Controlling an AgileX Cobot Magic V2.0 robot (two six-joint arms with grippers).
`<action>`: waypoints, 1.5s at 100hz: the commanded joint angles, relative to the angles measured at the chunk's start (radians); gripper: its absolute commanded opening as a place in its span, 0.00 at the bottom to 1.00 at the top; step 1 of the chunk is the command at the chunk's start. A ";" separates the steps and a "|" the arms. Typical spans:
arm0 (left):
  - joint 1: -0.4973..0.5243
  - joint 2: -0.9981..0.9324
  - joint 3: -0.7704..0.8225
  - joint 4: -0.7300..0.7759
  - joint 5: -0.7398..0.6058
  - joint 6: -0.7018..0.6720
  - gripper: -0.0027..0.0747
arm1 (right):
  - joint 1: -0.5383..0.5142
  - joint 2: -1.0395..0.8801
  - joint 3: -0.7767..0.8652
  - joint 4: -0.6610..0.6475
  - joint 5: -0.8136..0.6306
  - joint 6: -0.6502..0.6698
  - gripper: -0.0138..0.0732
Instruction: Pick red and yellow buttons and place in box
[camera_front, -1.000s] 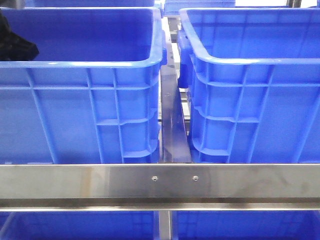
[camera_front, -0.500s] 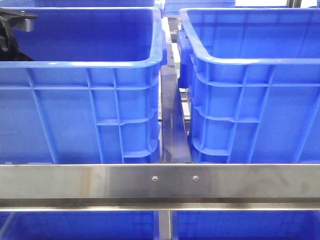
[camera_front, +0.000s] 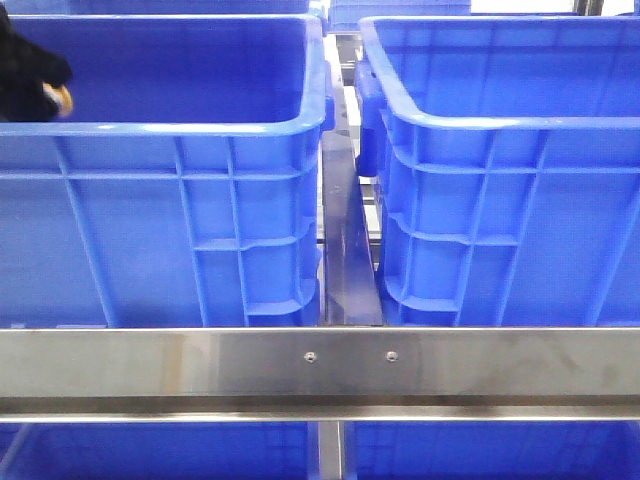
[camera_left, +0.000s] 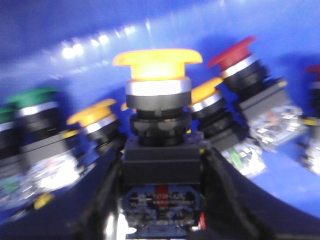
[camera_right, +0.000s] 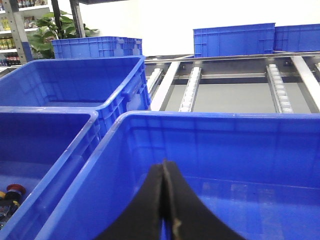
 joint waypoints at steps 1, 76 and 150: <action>-0.034 -0.103 -0.033 -0.004 -0.011 -0.002 0.01 | 0.001 -0.005 -0.027 0.014 0.012 -0.008 0.08; -0.674 -0.382 -0.033 -0.002 0.064 -0.002 0.01 | 0.001 -0.005 -0.027 0.014 0.025 -0.008 0.08; -0.741 -0.386 -0.033 -0.004 0.066 -0.002 0.01 | 0.001 0.054 -0.040 0.263 0.439 0.093 0.85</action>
